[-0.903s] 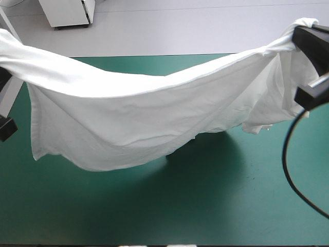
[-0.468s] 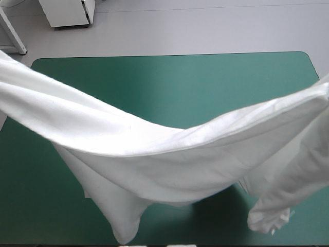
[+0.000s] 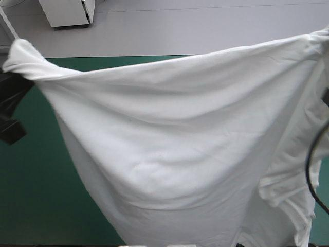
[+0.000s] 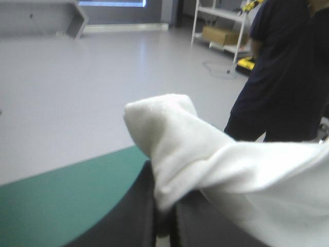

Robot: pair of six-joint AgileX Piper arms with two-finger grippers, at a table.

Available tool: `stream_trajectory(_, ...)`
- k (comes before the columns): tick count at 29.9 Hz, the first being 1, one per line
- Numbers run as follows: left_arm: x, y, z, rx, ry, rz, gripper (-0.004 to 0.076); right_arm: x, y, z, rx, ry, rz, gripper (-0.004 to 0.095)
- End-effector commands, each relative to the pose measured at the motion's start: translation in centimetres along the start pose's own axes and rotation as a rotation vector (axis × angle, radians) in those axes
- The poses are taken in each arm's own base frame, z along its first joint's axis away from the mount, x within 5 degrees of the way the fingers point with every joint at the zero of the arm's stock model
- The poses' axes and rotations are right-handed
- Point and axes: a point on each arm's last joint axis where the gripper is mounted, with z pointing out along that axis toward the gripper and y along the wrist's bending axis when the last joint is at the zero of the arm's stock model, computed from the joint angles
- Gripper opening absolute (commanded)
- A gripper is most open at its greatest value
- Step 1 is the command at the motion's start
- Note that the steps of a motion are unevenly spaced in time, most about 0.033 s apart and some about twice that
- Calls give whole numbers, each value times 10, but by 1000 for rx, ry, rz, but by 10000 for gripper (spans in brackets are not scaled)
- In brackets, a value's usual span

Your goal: Fold the cloth

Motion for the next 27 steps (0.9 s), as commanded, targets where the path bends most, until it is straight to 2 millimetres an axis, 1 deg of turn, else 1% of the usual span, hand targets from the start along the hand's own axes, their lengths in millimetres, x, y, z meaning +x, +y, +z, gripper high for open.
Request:
stream_trajectory(1,22,15,31,-51,154,-37,-9,18,-3,55,94,93,-71,-15)
stream_trajectory(2,27,20,40,-67,190,-42,-9,24,-2,67,98,127,-77,-15)
stream_trajectory(3,35,26,51,-93,235,-44,-9,34,0,86,113,176,-103,-15)
stream_trajectory(5,44,34,65,-133,289,-41,-9,48,4,114,106,240,-124,-15)
stream_trajectory(6,48,40,75,-159,321,-37,-9,57,8,132,97,277,-134,-15)
stream_trajectory(8,53,50,89,-207,360,-23,-9,68,13,157,85,317,-144,-15)
stream_trajectory(9,57,56,100,-234,388,-14,-9,77,16,176,80,340,-155,-15)
stream_trajectory(11,62,66,118,-268,434,-2,-9,91,21,200,73,373,-172,-15)
stream_trajectory(12,66,73,130,-296,466,12,-9,102,24,219,65,398,-179,-15)
stream_trajectory(14,76,85,153,-334,528,38,-9,122,25,245,56,448,-173,-15)
stream_trajectory(16,84,96,175,-363,568,54,-9,145,23,273,38,489,-127,-15)
stream_trajectory(18,93,105,199,-369,588,61,-9,167,14,298,14,514,-57,-15)
stream_trajectory(21,108,123,229,-385,616,49,-9,193,1,327,-26,532,23,-15)
stream_trajectory(25,131,148,260,-414,667,30,-9,222,-18,353,-44,554,102,-15)
stream_trajectory(27,141,158,275,-421,668,27,-9,238,-26,361,-57,567,132,-15)
